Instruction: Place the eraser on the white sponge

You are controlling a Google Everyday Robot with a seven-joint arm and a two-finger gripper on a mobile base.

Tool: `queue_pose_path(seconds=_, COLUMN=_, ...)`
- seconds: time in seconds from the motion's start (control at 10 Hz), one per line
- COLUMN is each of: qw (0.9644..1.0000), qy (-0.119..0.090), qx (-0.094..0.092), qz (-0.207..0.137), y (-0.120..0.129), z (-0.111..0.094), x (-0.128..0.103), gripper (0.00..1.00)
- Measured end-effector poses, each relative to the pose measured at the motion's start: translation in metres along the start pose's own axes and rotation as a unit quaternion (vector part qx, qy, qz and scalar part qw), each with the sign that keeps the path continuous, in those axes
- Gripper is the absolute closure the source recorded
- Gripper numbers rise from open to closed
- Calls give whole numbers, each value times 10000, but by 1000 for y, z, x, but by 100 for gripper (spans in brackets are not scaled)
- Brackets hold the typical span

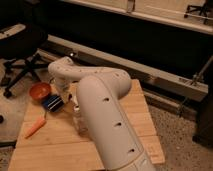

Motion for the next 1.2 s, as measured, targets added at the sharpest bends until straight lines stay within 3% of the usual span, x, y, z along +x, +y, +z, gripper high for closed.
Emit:
queue_pose_path(seconds=0.7, qw=9996, qy=-180, qx=158, qz=156, y=-22, z=15, x=-13, gripper=100)
queue_pose_path(seconds=1.2, qw=9995, qy=-272, qx=128, qz=-117, y=-30, z=11, x=-27, gripper=100)
